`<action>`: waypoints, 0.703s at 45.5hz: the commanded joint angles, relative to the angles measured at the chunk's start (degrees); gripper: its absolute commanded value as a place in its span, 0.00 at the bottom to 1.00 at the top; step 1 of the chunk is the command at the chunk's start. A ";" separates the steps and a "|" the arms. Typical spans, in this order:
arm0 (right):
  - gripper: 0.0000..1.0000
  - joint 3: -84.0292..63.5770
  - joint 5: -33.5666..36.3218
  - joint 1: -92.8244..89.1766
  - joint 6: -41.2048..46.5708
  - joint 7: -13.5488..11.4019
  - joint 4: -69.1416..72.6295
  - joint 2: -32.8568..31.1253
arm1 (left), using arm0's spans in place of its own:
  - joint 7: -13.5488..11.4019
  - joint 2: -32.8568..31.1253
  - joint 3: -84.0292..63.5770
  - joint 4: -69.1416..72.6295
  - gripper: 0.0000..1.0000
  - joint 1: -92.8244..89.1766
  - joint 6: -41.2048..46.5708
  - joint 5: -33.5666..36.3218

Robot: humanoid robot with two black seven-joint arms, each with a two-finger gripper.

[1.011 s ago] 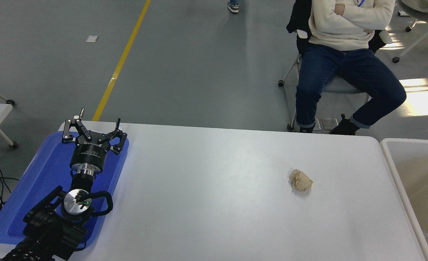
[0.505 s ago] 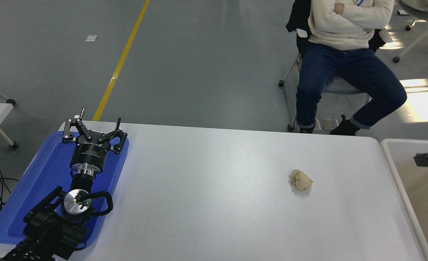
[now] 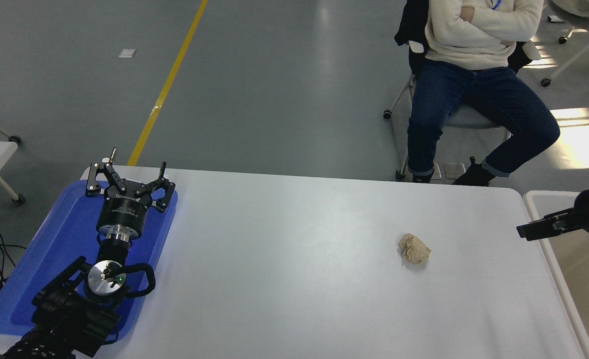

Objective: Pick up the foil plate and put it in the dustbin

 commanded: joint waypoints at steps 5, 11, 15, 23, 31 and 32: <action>1.00 0.15 13.98 13.03 7.70 0.34 11.96 7.20 | 0.09 -0.02 -0.05 -0.01 1.00 0.00 -0.09 0.01; 1.00 2.08 20.22 15.05 9.45 0.34 13.71 9.93 | 0.09 -0.02 0.04 -0.01 1.00 0.00 -0.09 0.01; 1.00 4.36 24.27 16.11 11.65 0.25 14.42 10.98 | 0.09 -0.02 0.04 -0.01 1.00 0.00 -0.09 0.01; 1.00 7.00 30.33 17.43 14.38 0.25 14.51 14.23 | 0.09 -0.02 -0.05 -0.01 1.00 0.00 0.00 0.01; 1.00 7.09 35.61 18.40 16.84 0.25 14.51 18.98 | 0.09 -0.02 -0.05 -0.01 1.00 0.09 0.00 0.01; 1.00 7.01 36.22 18.48 17.01 0.25 14.51 19.42 | 0.09 -0.02 0.04 -0.01 1.00 0.09 0.00 0.01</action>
